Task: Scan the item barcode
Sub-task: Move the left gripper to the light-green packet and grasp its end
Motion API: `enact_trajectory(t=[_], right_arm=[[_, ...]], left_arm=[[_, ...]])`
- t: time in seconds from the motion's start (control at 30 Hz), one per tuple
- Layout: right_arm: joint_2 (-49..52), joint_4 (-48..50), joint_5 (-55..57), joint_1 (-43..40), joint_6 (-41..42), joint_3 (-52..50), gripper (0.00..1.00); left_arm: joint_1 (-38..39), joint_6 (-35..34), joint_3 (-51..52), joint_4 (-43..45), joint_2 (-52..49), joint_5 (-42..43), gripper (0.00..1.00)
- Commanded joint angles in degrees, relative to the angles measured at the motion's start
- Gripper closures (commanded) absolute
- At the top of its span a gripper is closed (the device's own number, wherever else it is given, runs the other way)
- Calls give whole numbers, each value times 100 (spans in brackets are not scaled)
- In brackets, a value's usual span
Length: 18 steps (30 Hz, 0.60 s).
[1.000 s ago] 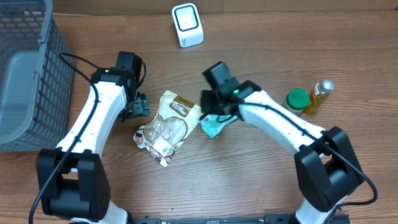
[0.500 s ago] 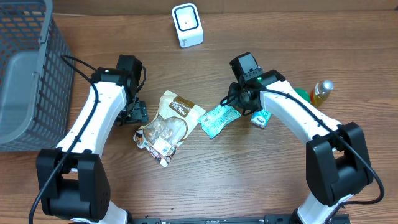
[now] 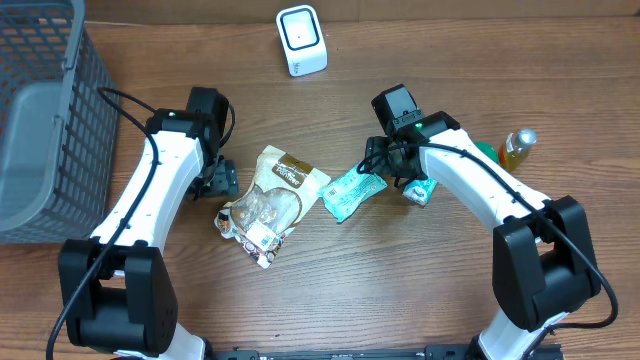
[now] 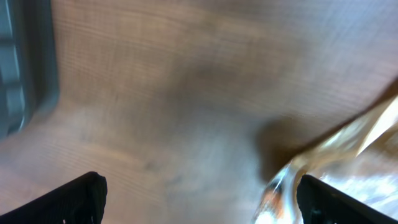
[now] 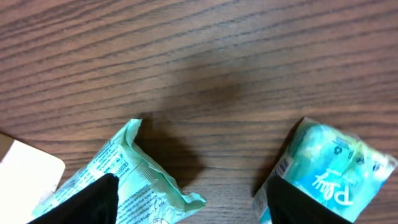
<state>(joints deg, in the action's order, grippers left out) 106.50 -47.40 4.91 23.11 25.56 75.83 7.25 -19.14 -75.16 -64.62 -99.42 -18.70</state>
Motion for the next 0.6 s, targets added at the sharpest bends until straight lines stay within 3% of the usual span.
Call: enact_trajectory(t=[0.0,0.1,0.2,0.23,0.3,0.33,0.37,0.43,0.57], right_arm=[[-87,57,61,-33,-55,31,18],[-87,39,61,-33,-57,31,7],[-87,61,63,-33,-57,31,5],[-87,61,63,-33,-57,31,5],[-87,55,61,-37,-57,31,9],[-87,55,61,-37,-59,31,12],[-87,52,59,-37,-61,31,13],[-87,50,-22,-37,-260,31,15],[-87,-4,-527,-66,-643,31,16]], left_arm=[[-9,66,-87,651,107,-26,0],[-9,72,-87,833,107,1084,1],[-9,127,-87,1290,107,2505,4],[-7,219,-87,1377,107,3069,15],[39,205,-83,1596,81,3930,73],[96,83,-81,1679,52,4201,91],[155,-79,-81,1720,37,4319,96],[363,-435,-79,1770,-26,4371,96],[981,-448,-70,1886,-221,4142,96]])
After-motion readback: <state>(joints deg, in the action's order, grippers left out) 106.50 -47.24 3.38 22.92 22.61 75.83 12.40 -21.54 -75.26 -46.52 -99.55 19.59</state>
